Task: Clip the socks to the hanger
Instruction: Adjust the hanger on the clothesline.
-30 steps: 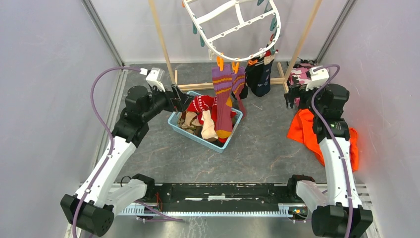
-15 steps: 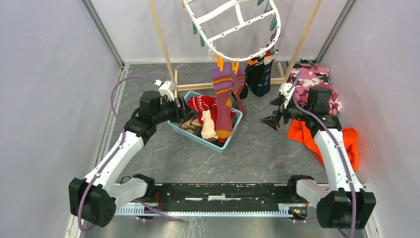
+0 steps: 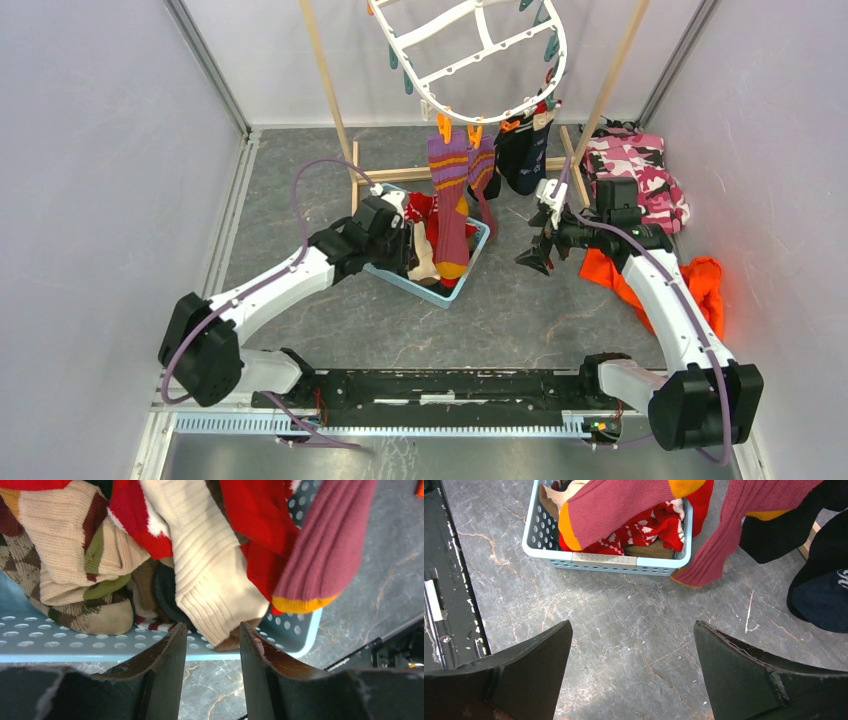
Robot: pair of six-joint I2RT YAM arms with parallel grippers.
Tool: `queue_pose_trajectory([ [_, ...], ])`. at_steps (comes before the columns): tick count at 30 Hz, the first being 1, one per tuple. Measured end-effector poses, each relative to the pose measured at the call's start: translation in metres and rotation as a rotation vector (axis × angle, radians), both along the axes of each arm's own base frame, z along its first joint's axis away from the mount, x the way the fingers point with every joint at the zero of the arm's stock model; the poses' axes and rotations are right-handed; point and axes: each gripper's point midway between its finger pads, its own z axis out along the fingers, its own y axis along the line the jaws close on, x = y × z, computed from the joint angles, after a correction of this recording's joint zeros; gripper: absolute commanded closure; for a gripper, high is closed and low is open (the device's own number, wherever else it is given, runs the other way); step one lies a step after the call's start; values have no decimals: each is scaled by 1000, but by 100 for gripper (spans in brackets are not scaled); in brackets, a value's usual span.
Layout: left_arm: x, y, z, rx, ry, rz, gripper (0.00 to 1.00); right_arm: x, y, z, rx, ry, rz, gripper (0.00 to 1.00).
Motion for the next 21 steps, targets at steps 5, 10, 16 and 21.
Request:
queue_pose_trajectory([
  [5,12,-7,-8,0,-6,19,48,1,-2,-1,-11,-2,-11,2],
  [10,29,-17,6,-79,-61,20,48,0,-3,0,-13,-15,-15,2],
  [16,52,1,39,-239,-140,66,48,26,-26,0,-12,-10,-163,5],
  [21,62,27,72,-343,-217,116,43,76,-81,-18,-23,75,-403,10],
])
